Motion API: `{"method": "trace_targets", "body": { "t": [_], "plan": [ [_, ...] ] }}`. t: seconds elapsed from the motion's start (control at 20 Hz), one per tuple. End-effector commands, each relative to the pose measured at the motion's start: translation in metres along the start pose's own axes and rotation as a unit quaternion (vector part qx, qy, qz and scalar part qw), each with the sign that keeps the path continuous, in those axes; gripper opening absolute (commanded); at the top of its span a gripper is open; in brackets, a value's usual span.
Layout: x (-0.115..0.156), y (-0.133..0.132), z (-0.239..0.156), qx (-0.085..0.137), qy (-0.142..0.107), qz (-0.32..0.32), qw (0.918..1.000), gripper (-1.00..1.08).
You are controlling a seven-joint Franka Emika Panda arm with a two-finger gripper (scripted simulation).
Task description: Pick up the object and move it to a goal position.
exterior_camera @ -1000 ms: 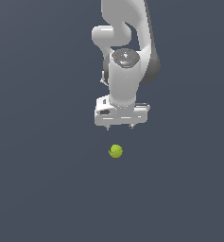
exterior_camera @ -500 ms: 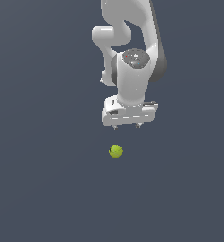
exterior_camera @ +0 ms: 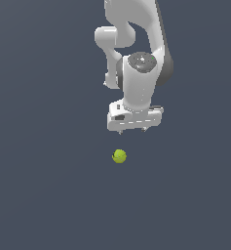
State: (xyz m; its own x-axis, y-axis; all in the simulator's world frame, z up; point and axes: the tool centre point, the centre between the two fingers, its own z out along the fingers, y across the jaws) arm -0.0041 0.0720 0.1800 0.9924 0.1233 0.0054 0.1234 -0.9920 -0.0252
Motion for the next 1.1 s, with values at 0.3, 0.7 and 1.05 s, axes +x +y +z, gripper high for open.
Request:
{"method": "trace_targets", "body": {
  "t": [0.3, 0.7, 1.05],
  "plan": [
    [0.009, 0.012, 0.017, -0.004, -0.001, -0.054, 0.9985, 1.00],
    [0.023, 0.032, 0.047, -0.009, -0.003, -0.145, 0.9894, 1.00],
    [0.032, 0.048, 0.071, -0.011, -0.005, -0.214, 0.9767, 1.00]
  ]
}}
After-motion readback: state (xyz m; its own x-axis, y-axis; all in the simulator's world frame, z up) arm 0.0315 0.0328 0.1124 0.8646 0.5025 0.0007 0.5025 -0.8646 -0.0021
